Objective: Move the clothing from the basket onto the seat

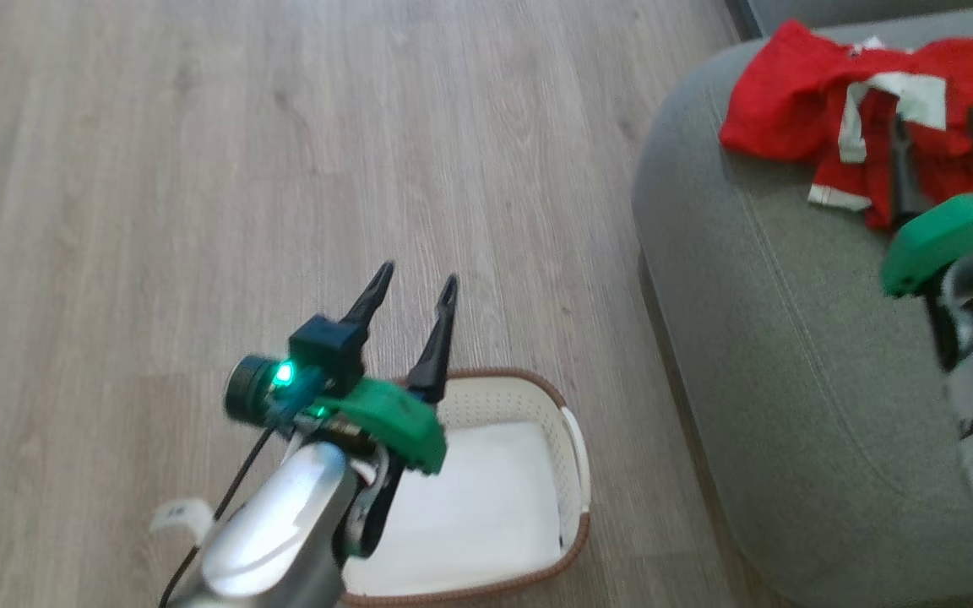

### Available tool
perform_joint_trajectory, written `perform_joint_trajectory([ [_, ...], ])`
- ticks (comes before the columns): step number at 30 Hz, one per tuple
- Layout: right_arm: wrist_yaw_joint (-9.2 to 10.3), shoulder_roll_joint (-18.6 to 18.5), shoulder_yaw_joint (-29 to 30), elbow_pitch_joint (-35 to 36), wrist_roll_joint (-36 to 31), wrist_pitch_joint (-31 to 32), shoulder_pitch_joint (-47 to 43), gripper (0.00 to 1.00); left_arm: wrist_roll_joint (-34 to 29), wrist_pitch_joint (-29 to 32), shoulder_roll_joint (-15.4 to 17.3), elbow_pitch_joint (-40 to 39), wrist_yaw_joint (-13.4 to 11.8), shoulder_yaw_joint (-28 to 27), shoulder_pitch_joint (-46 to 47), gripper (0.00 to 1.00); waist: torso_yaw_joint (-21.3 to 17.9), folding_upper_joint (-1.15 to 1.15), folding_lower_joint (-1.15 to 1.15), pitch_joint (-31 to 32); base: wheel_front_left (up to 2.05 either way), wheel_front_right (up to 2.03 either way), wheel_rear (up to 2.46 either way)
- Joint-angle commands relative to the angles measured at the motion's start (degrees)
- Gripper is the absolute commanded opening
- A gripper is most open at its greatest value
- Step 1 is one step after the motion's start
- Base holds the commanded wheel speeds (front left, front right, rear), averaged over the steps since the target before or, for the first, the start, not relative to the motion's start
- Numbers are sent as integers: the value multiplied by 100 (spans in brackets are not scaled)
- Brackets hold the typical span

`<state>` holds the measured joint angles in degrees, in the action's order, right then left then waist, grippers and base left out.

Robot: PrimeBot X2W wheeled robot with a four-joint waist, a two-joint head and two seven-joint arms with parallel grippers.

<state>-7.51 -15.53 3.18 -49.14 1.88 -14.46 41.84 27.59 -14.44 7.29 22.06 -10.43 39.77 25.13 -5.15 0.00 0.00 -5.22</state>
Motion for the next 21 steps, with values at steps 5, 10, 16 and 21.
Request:
perform_joint_trajectory([
  [5,2,273,-393,622,262,-53,-439,100,110,-55,221,-335,-192,-625,-405,100,258,0,0,456,0,0,0],
  [10,2,441,-491,1047,379,-53,-906,100,95,-55,319,-597,-324,-994,-879,100,405,0,0,597,0,0,0],
  [16,2,911,-337,1813,426,-53,-1688,100,-118,-56,494,-906,-574,-1458,-1470,100,566,0,0,702,0,0,0],
  [21,2,1091,-301,2238,321,-53,-2108,100,-309,-56,636,-1034,-696,-1632,-1803,100,611,0,0,738,0,0,0],
])
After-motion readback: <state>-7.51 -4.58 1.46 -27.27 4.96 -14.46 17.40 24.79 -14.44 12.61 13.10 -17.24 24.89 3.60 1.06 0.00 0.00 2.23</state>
